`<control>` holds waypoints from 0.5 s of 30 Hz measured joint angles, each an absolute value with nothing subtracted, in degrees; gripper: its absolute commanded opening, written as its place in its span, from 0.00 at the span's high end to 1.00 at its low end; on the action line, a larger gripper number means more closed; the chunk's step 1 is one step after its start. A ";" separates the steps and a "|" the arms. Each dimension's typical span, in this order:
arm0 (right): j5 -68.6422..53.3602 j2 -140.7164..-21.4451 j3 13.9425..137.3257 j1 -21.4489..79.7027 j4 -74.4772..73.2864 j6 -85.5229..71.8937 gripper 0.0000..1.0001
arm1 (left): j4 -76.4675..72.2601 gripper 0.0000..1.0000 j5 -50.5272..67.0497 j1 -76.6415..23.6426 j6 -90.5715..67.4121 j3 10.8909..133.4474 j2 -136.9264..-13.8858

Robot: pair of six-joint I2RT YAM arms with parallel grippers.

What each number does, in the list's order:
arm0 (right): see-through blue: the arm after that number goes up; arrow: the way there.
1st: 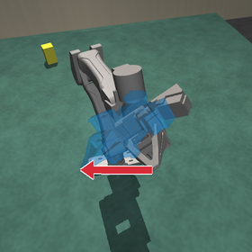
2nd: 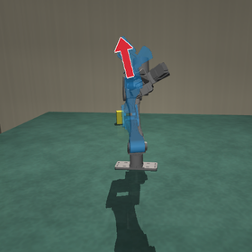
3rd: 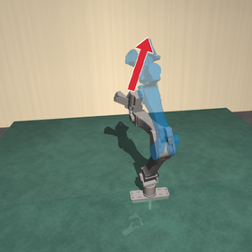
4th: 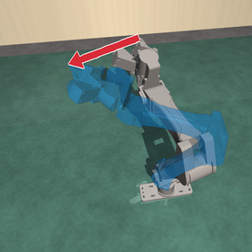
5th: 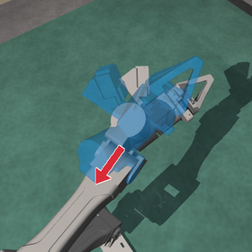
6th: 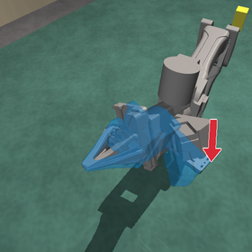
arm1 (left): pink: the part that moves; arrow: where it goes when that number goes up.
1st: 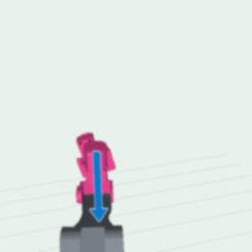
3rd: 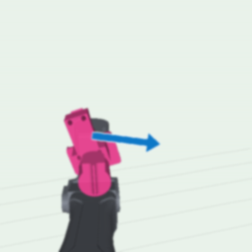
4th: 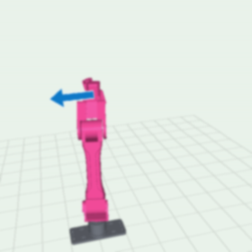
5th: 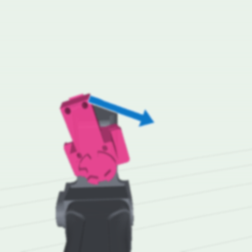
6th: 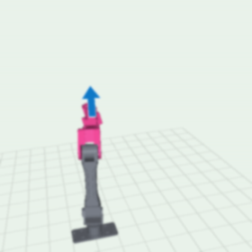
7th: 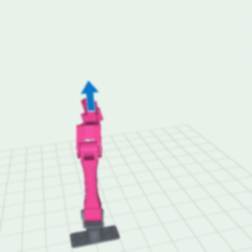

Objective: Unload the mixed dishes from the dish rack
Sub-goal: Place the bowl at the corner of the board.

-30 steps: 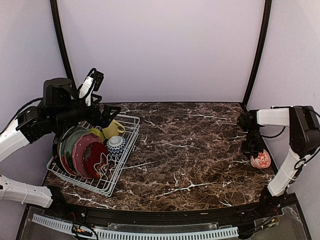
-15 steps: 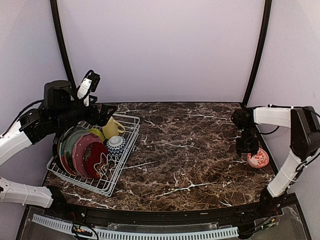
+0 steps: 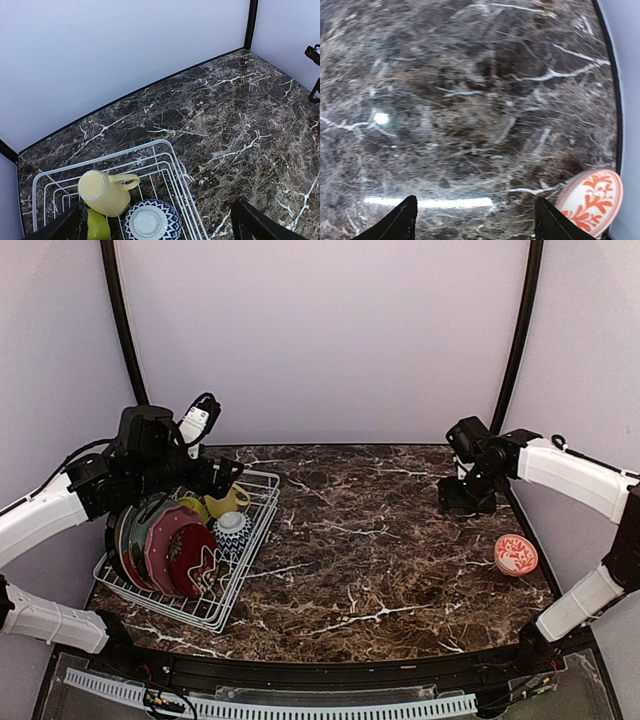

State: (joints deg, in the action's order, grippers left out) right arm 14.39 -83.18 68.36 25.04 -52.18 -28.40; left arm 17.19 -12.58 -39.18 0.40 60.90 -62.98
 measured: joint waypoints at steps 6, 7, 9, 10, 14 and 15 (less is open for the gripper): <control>13.69 -86.15 69.36 34.04 -43.77 -26.96 0.21 | 17.67 0.01 -14.59 -38.09 0.40 61.25 -68.53; 14.81 -87.72 70.50 35.51 -43.83 -26.76 0.21 | 19.00 0.01 -15.29 -37.98 0.16 62.24 -70.08; 17.65 -91.18 73.49 37.87 -43.92 -26.30 0.19 | 21.78 0.01 -16.47 -37.67 -0.73 65.91 -74.02; 19.51 -93.03 75.16 39.22 -43.88 -25.89 0.19 | 22.85 0.01 -16.82 -37.47 -1.21 67.68 -75.70; 24.69 -96.71 78.28 44.66 -44.34 -24.38 0.14 | 29.63 0.01 -17.56 -35.83 -3.81 77.76 -83.48; 25.78 -97.19 78.43 45.89 -44.38 -24.01 0.13 | 31.24 0.01 -18.11 -35.31 -4.45 80.14 -85.27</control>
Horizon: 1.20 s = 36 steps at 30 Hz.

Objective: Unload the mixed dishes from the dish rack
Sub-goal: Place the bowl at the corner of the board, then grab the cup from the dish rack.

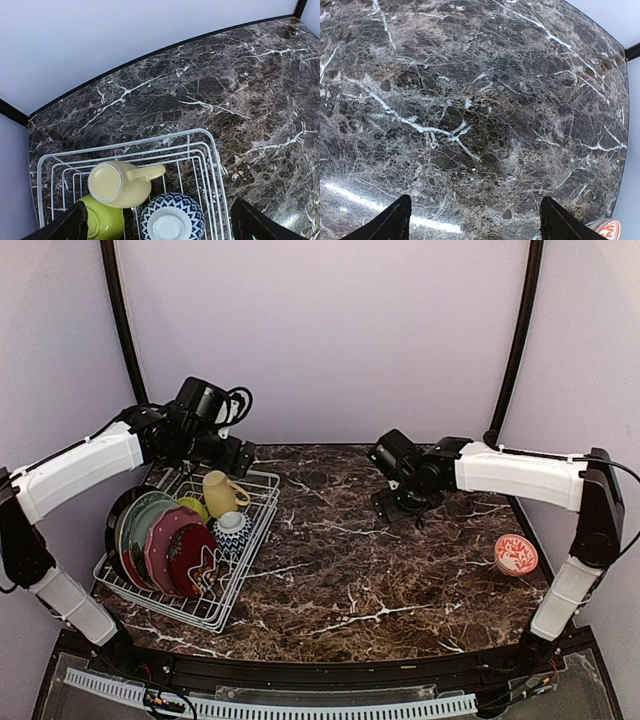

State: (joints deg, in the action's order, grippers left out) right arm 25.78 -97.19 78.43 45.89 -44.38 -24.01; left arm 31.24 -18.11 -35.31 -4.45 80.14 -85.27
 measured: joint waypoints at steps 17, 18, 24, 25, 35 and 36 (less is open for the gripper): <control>25.85 -89.06 68.10 49.65 -36.29 -20.84 0.01 | 45.15 0.01 -11.40 -21.56 -7.99 90.00 -97.76; 25.74 -88.36 67.90 49.63 -35.86 -20.56 0.01 | 45.36 0.01 -10.90 -21.30 -7.90 90.30 -98.52; 25.50 -86.46 67.09 49.23 -34.20 -19.00 0.01 | 46.57 0.01 -8.29 -20.18 -9.15 93.01 -103.57; 25.47 -86.35 66.94 49.15 -34.11 -18.90 0.01 | 46.74 0.01 -8.25 -20.12 -9.76 93.65 -104.40; 25.04 -85.56 63.35 48.58 -32.23 -18.92 0.01 | 51.48 0.01 -12.60 -20.08 -23.16 101.34 -112.99; 25.06 -85.58 63.29 48.56 -32.16 -18.92 0.01 | 51.83 0.01 -12.69 -20.10 -24.73 101.36 -113.27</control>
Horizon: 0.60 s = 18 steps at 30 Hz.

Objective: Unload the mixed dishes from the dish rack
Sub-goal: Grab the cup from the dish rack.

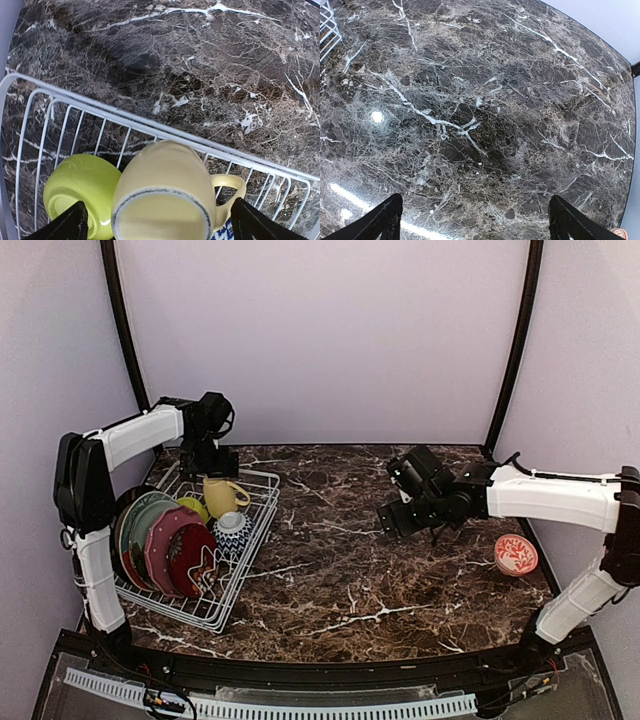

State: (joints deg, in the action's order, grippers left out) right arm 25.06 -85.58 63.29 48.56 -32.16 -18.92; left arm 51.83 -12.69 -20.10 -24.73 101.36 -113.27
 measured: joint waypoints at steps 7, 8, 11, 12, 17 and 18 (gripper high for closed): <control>25.08 -85.71 63.29 48.51 -31.42 -18.90 0.01 | 55.11 0.01 -13.39 -20.10 -35.59 103.00 -114.98; 25.08 -85.80 63.29 48.51 -31.29 -18.90 0.01 | 55.46 0.01 -13.52 -20.10 -36.99 103.33 -115.37; 25.08 -86.06 63.29 48.51 -31.18 -18.90 0.01 | 55.90 0.01 -13.08 -20.08 -39.83 103.88 -116.36; 25.08 -86.17 63.29 48.51 -31.16 -18.90 0.01 | 55.90 0.01 -12.82 -20.08 -40.88 103.96 -116.64; 25.06 -86.56 63.26 48.42 -30.92 -18.94 0.01 | 55.90 0.01 -11.51 -20.08 -44.64 104.01 -117.62; 25.06 -86.56 63.16 48.42 -30.74 -18.96 0.01 | 55.86 0.02 -11.42 -20.08 -45.17 104.01 -117.78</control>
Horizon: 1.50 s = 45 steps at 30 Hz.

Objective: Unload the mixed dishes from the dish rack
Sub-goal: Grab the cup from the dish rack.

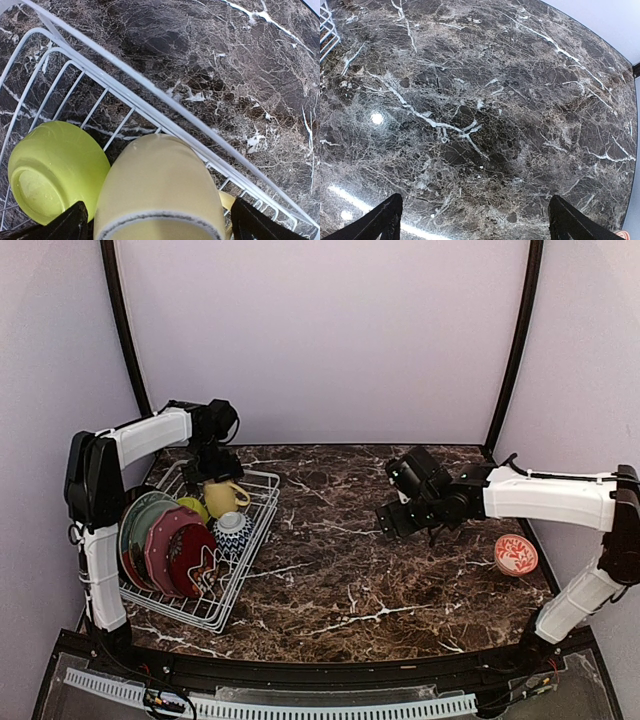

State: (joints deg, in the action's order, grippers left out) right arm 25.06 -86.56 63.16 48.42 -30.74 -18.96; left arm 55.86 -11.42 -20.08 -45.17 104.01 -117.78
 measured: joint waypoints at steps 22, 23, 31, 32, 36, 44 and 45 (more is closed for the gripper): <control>24.82 -86.56 61.56 48.34 -30.22 -20.25 0.01 | 56.93 0.34 -11.55 -20.10 -47.16 105.71 -120.05; 24.73 -86.56 61.56 48.34 -30.22 -20.25 0.01 | 57.01 0.34 -11.55 -20.10 -47.13 105.73 -120.05; 23.97 -86.56 62.08 48.34 -30.26 -20.40 0.01 | 57.12 0.48 -11.16 -20.10 -45.52 105.71 -119.85; 23.92 -86.59 62.26 48.34 -30.28 -20.47 0.01 | 57.06 0.50 -10.85 -20.10 -45.01 105.60 -119.63; 23.57 -86.56 62.81 48.34 -30.26 -20.84 0.01 | 55.99 0.55 -8.88 -20.10 -42.54 103.70 -116.73; 22.52 -86.56 63.00 48.34 -30.26 -21.98 0.01 | 53.82 0.62 -5.91 -20.10 -37.74 100.68 -107.92; 22.44 -86.59 63.02 48.34 -30.26 -22.09 0.01 | 53.65 0.62 -5.63 -20.10 -37.34 100.40 -107.11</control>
State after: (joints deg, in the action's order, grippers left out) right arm 22.44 -86.59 63.02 48.34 -30.26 -22.09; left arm 53.65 -5.63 -20.10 -37.34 100.40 -107.11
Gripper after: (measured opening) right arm 0.986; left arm 0.800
